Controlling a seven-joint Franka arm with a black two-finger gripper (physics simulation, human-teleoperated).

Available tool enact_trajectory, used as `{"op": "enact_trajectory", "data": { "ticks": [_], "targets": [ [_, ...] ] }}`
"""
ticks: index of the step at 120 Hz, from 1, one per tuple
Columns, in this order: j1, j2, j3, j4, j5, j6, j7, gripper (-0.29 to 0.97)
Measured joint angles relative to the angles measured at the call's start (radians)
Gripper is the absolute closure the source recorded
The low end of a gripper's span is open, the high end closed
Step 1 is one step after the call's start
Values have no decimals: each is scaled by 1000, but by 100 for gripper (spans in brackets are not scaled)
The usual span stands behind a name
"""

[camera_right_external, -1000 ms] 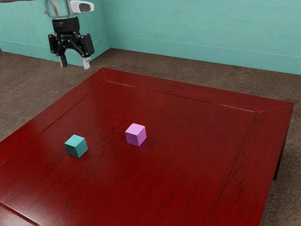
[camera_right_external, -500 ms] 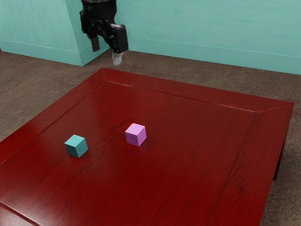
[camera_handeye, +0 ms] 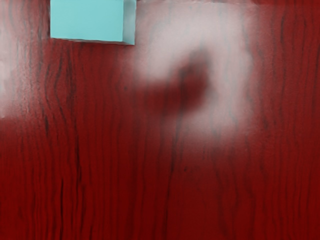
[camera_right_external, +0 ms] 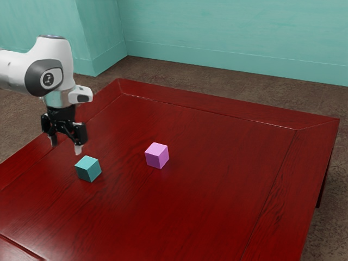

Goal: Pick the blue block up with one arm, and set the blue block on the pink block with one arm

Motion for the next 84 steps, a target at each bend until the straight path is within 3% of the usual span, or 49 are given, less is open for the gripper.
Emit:
{"op": "enact_trajectory", "data": {
  "ticks": [14, 27, 49, 84],
  "targets": [
    [-7, 21, 18, -11, -6, 95, 34, 0],
    [5, 130, 50, 22, -52, 153, 79, 0],
    [54, 210, 57, 45, -122, 223, 178, 0],
    [63, 323, 57, 101, -144, 281, 330, 0]
  ]
}}
